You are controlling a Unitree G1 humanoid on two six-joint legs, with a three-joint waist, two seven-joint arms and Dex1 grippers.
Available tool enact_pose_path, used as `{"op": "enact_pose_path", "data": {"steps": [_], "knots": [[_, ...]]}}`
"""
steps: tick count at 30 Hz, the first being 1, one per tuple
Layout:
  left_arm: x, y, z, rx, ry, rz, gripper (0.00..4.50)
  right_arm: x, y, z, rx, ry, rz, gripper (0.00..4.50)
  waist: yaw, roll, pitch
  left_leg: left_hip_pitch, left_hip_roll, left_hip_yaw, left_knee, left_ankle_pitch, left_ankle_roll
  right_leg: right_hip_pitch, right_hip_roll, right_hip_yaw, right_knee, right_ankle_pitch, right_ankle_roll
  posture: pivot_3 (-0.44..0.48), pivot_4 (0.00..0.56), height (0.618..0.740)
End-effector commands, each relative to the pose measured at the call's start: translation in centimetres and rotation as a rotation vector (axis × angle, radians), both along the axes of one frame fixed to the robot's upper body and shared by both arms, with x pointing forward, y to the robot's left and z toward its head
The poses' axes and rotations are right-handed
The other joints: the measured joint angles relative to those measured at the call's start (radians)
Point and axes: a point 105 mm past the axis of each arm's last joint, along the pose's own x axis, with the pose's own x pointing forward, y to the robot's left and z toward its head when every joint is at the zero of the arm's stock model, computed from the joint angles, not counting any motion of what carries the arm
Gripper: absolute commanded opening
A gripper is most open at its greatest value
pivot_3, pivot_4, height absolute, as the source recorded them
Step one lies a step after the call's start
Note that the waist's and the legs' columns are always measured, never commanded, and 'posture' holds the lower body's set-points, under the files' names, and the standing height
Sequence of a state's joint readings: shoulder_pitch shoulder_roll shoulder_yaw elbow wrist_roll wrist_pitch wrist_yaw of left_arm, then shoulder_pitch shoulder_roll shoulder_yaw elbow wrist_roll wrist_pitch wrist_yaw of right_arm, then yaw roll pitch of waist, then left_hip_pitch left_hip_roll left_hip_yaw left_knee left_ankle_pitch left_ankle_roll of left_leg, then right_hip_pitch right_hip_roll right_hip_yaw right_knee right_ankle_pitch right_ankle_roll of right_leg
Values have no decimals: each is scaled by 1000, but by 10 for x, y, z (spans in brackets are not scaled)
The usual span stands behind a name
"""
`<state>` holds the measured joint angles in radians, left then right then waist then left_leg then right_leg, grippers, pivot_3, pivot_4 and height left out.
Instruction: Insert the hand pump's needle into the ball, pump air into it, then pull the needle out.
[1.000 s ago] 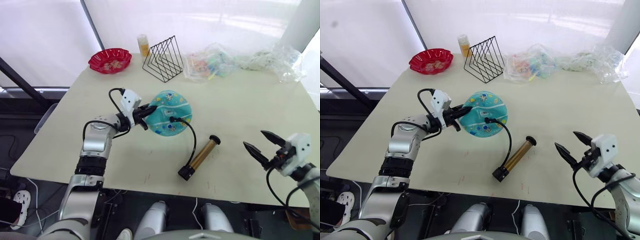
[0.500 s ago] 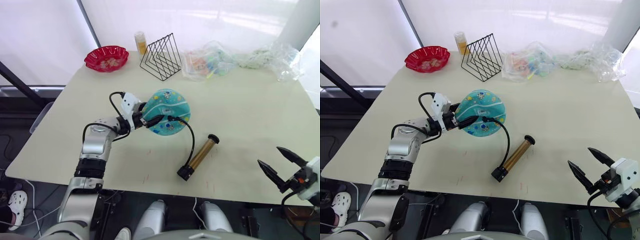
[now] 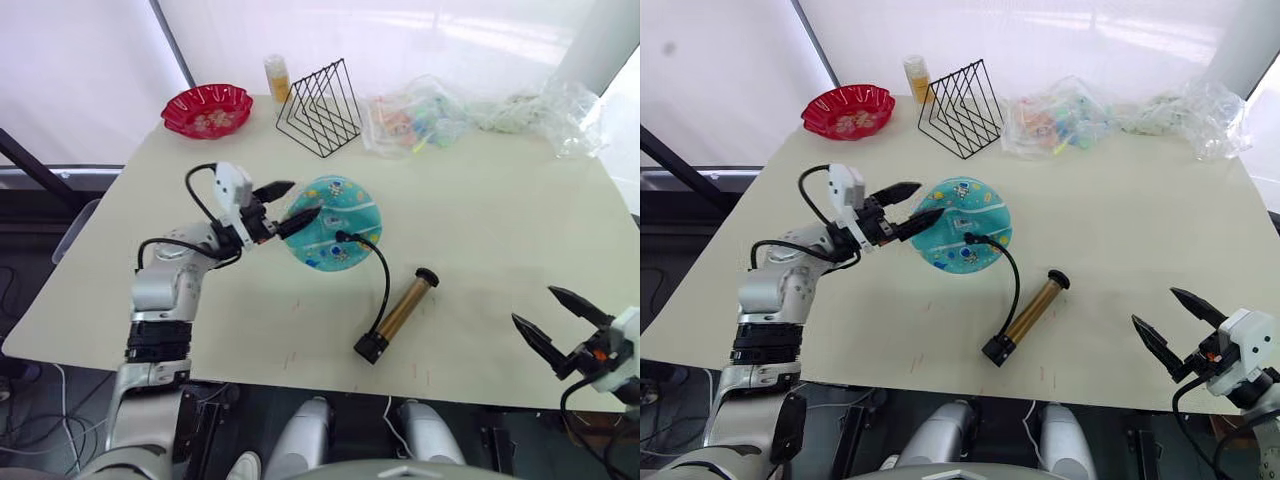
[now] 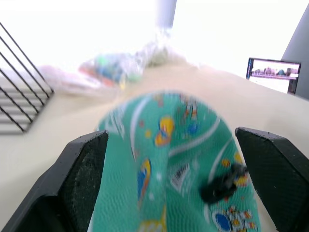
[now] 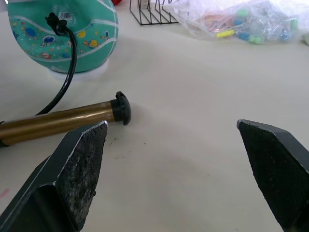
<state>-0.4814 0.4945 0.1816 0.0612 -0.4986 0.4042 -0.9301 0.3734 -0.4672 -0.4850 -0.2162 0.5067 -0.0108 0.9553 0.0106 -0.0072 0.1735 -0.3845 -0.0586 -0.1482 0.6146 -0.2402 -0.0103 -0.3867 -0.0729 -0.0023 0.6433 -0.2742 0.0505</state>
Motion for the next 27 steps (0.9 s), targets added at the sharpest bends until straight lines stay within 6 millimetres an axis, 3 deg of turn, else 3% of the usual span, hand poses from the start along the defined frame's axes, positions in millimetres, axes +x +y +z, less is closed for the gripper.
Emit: {"op": "enact_pose_path", "data": {"steps": [1, 7, 12, 15, 20, 27], "knots": [[-12, 12, 12, 8, -41, 13, 4465, 0, -1, 10, -15, -44, 18, 4500, 0, -1, 0, 0, 0, 0, 0, 0, 0, 0, 0, 0, 0, 0, 0, 0, 150, 740], [-30, 49, -11, 83, 47, 92, 4465, 1, -7, 9, -23, -42, 7, 4500, -7, -1, 1, 1, 2, 2, 1, 0, 0, 0, 1, 3, 1, 0, 0, 0, 150, 740], [-47, 89, -52, 150, 177, 195, 4465, -6, -17, 0, -41, -8, -13, 4500, -8, 0, 1, 2, 2, 4, 1, -1, 2, 0, 1, 7, 1, 0, 0, 0, 150, 740], [-53, 99, -62, 168, 201, 217, 4465, -10, -20, -3, -51, 6, -20, 4500, -2, 0, 1, 2, 2, 3, 1, -2, 4, 0, 1, 7, 1, 0, -1, 0, 150, 740], [-73, 139, -98, 227, 285, 335, 4465, -24, -41, -17, -83, 55, -84, 4500, 1, 0, 1, 3, 3, 5, 1, -4, 7, 0, -1, 9, 2, 1, -1, 0, 150, 740], [-89, 158, -113, 265, 312, 359, 4465, -41, -55, -26, -107, 96, -114, 4500, 3, -1, 1, 3, 5, 5, 2, -5, 8, 0, -2, 9, 2, 1, -2, 0, 150, 740]]}}
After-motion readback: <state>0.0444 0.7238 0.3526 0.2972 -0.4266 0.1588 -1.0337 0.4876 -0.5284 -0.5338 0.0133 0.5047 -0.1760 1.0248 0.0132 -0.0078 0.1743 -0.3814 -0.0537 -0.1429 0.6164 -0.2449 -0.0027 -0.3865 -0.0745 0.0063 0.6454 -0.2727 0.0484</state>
